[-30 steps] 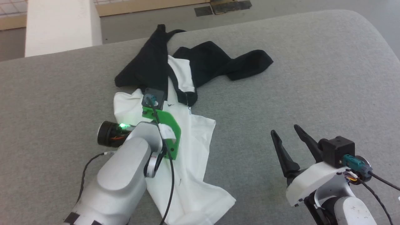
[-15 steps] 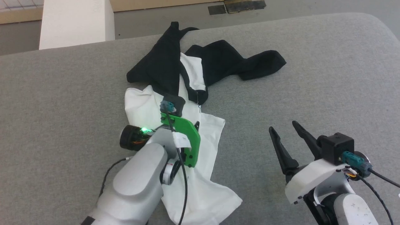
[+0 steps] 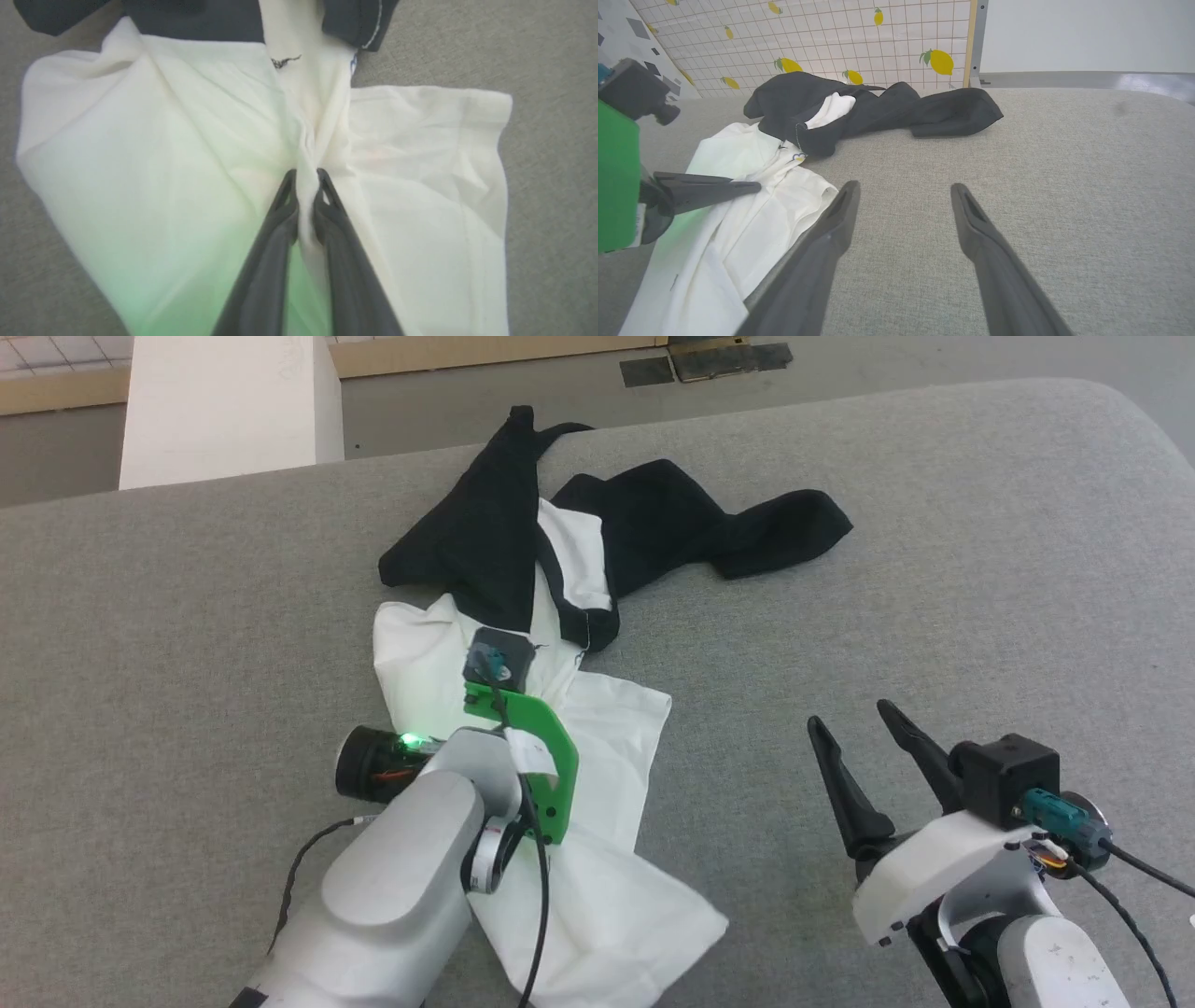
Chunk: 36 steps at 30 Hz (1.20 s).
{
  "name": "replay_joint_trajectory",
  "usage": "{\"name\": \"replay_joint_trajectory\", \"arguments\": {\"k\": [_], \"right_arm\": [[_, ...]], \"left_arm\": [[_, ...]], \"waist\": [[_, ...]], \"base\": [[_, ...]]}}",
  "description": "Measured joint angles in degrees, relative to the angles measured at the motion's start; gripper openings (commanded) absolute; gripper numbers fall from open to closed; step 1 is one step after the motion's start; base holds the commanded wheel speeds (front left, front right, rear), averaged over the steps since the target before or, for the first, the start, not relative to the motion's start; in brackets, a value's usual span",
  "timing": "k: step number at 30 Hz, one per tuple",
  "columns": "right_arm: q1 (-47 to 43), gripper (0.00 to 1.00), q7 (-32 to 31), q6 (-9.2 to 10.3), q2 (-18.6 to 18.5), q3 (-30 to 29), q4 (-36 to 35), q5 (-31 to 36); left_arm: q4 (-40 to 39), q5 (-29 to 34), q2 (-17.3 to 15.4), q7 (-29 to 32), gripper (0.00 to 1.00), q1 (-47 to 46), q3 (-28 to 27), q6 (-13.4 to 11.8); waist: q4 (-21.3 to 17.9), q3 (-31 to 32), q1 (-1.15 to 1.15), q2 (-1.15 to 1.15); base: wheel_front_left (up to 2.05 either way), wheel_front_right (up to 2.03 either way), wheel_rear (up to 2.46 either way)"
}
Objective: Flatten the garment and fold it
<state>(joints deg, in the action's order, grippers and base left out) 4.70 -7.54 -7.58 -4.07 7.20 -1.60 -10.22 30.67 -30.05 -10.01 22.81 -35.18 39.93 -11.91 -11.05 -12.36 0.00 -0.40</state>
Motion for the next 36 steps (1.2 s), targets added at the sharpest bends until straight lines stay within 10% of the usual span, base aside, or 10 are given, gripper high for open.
{"name": "replay_joint_trajectory", "arguments": {"k": [10,20,22,27,36], "right_arm": [[-0.07,1.0,-0.03,0.0,-0.01,-0.14,-0.02,0.09],[-1.4,1.0,-1.2,0.0,-0.2,-0.82,-1.27,0.66],[-1.4,1.0,-1.57,0.0,-0.49,-0.65,-1.47,0.7],[-0.32,1.0,-2.22,0.0,-2.35,2.91,-1.38,1.22],[13.67,1.0,-3.49,0.0,-3.24,6.46,6.34,1.25]], "left_arm": [[-5.05,-5.45,-0.32,-8.43,0.0,4.16,-8.0,-2.11],[-20.52,-9.71,-7.6,-13.85,0.0,24.75,-17.46,-11.25],[-24.16,-11.93,-7.6,-15.02,1.0,28.24,-18.69,-10.9],[-29.93,-13.79,-5.34,-24.95,1.0,30.73,-20.3,-5.71],[-29.66,-1.03,-0.51,-37.3,1.0,28.19,-23.75,-4.5]], "waist": [[0.32,0.89,0.0,0.0],[2.88,2.27,0.0,0.0],[3.8,2.38,0.0,0.0],[6.83,2.41,0.0,0.0],[13.64,1.1,0.0,0.0]], "base": [[0.0,0.0,0.0],[0.0,0.0,0.0],[0.0,0.0,0.0],[0.0,0.0,0.0],[0.0,0.0,0.0]]}}
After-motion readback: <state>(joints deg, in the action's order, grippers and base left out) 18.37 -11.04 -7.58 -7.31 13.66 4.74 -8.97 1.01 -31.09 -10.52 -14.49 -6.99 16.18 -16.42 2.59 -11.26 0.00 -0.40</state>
